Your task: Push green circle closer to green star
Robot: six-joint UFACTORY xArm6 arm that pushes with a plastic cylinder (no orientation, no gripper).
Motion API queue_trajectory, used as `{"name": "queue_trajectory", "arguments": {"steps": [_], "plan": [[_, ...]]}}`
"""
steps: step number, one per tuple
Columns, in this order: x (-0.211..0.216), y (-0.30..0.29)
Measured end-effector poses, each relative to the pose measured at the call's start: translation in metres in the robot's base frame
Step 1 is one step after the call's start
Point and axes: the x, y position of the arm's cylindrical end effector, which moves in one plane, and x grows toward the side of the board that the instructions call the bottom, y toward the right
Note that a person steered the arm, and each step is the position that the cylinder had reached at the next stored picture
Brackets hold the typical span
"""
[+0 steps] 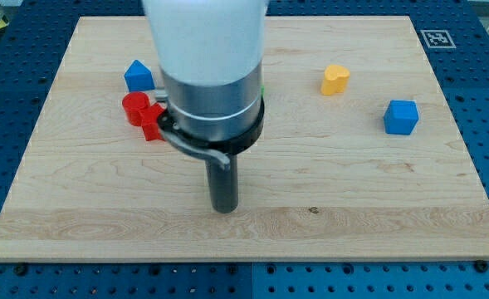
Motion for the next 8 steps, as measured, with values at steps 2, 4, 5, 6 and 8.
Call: {"name": "queue_trajectory", "arguments": {"steps": [2,4,5,6,8], "plan": [[-0.021,-0.027],[-0.029,0.020],[-0.034,0.031],[-0.049,0.017],[-0.070,0.008]]}}
